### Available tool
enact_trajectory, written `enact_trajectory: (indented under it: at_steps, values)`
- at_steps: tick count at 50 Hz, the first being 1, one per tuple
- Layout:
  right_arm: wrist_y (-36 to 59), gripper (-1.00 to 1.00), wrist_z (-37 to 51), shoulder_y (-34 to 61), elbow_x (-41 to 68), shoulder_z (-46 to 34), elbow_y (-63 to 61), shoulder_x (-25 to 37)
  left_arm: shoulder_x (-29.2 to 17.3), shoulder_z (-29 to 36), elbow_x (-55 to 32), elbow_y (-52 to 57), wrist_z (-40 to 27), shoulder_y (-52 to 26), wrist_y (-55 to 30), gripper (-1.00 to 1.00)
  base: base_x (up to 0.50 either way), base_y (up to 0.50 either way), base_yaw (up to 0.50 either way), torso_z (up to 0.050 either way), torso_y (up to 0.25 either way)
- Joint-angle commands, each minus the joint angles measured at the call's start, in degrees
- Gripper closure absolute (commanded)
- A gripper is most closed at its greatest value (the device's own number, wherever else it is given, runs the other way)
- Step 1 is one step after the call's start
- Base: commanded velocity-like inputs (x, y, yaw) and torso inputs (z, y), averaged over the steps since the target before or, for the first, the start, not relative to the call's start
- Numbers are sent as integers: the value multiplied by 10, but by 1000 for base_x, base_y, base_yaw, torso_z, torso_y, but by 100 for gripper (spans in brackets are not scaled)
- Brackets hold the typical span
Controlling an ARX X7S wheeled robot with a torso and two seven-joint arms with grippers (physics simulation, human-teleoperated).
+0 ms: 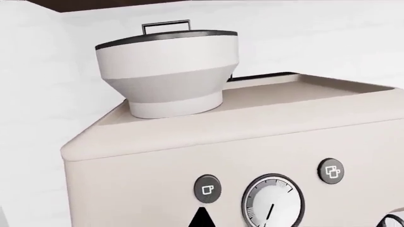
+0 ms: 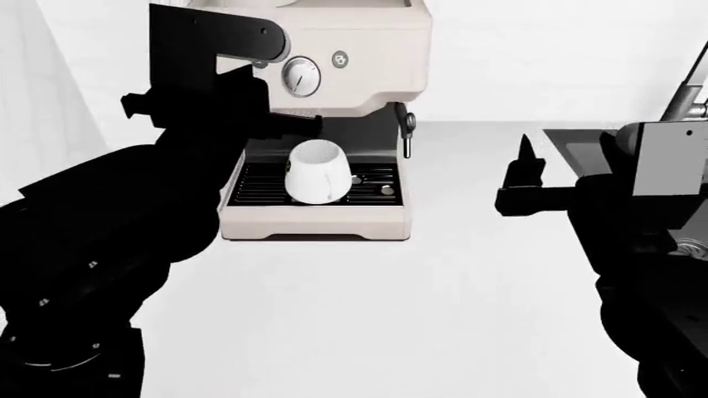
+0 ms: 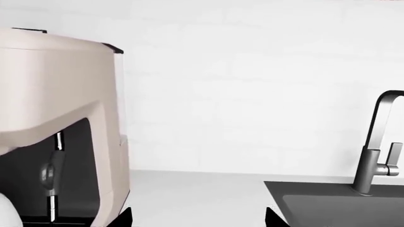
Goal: Press the button on the coffee machine to serve coffee.
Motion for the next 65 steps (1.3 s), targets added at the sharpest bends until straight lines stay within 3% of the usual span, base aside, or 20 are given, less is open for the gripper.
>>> enact_trajectory:
  at_steps: [1,65]
  values:
    - [-18,-100,-2,-9,-5,-4,9,0,-4,7,6,-20,7,2,16,100,0,0,0,0,0]
    - [-31,-100,10,-32,7,-3,11,-2,-10,58,25,-105,47,-37,71,100,0,0,0,0,0]
